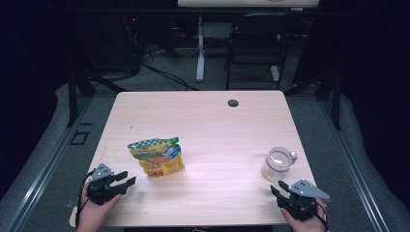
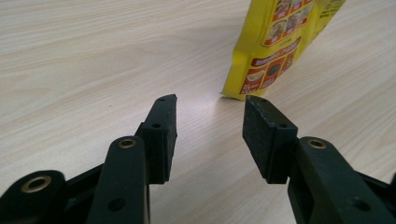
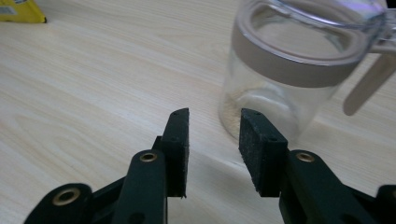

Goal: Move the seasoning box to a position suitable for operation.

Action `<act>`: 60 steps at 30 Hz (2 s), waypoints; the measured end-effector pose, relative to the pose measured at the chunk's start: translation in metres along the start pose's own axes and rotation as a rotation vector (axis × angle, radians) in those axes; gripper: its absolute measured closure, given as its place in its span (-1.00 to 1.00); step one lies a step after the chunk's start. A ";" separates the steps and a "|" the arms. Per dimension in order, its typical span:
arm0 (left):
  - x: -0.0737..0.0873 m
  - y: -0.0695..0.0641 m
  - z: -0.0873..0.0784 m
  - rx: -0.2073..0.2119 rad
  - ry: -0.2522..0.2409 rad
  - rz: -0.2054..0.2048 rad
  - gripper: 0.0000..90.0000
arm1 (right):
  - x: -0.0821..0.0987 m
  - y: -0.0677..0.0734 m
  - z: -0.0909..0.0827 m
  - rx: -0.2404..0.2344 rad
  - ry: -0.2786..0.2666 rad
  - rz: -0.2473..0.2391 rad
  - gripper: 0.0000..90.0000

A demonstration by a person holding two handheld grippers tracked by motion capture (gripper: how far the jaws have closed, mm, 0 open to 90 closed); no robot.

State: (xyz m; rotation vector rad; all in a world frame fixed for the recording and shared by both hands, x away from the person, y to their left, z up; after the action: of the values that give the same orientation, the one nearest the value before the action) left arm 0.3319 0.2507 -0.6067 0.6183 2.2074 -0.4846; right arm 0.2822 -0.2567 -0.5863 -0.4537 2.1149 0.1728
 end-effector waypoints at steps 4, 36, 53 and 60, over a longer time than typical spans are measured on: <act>0.001 -0.001 0.000 0.001 0.007 0.010 0.25 | 0.000 -0.011 -0.004 0.011 -0.010 0.055 0.47; 0.017 -0.004 -0.022 -0.034 -0.005 -0.021 0.27 | -0.019 -0.097 0.039 0.167 0.057 0.091 0.58; 0.027 0.003 -0.036 -0.060 -0.016 -0.067 0.27 | -0.023 -0.107 0.066 0.122 0.084 0.077 0.80; 0.027 0.002 -0.035 -0.061 -0.018 -0.067 0.27 | -0.023 -0.110 0.066 0.132 0.094 0.090 0.91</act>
State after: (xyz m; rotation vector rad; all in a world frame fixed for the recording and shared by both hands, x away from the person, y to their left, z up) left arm 0.2972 0.2781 -0.6061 0.5075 2.2223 -0.4537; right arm 0.3874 -0.3326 -0.5981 -0.2939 2.2247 0.0640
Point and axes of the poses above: each handheld gripper's, and its own axes: z roughly forward along the jaws, x roughly out of its underside, y roughly to its left, the point moved 8 cm from there along z, roughly forward along the jaws, and after that the axes turned 2 degrees about x, right-handed, at the moved point
